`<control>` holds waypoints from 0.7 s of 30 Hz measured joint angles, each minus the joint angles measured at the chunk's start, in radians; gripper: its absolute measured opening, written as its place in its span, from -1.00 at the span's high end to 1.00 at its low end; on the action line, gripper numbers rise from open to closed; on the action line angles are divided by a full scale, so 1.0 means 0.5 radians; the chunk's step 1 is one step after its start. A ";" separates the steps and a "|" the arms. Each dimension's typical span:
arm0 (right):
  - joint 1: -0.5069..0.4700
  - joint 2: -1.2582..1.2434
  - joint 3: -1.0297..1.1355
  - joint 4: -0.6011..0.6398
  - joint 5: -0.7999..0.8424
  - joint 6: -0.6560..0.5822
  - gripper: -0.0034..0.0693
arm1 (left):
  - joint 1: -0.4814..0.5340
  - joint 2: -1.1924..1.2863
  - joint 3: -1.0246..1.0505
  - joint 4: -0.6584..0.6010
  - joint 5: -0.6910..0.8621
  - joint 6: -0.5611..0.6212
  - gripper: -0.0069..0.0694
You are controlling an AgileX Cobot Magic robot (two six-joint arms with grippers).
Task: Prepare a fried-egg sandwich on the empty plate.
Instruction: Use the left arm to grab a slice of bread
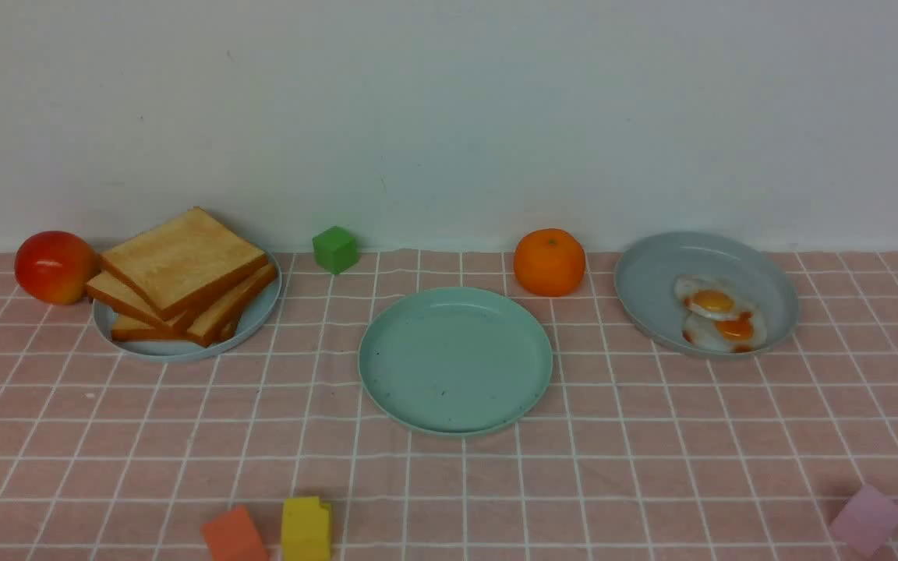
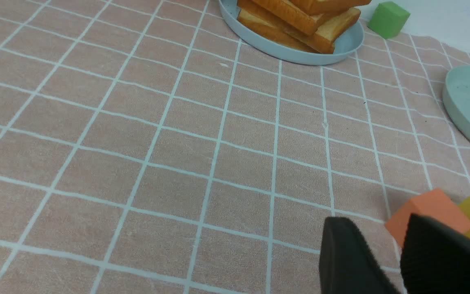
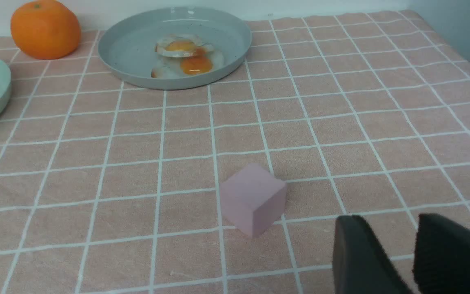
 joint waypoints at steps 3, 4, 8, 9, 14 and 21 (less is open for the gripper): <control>0.000 0.000 0.000 0.000 0.000 0.000 0.25 | 0.000 0.000 0.000 0.000 0.000 0.000 0.22; 0.000 0.000 0.000 0.000 0.000 0.000 0.25 | 0.000 0.000 0.000 0.000 0.000 0.000 0.22; 0.000 0.000 0.000 0.000 0.000 0.000 0.25 | 0.000 0.000 0.000 0.000 0.000 0.000 0.21; 0.000 0.000 0.000 0.000 0.000 0.000 0.25 | 0.000 0.000 0.000 0.000 0.000 0.000 0.20; 0.000 0.000 0.000 0.000 0.000 0.000 0.25 | 0.000 0.000 0.000 0.000 0.000 0.000 0.20; 0.000 0.000 0.000 0.000 0.000 0.000 0.24 | 0.000 0.000 0.000 0.000 0.000 0.000 0.20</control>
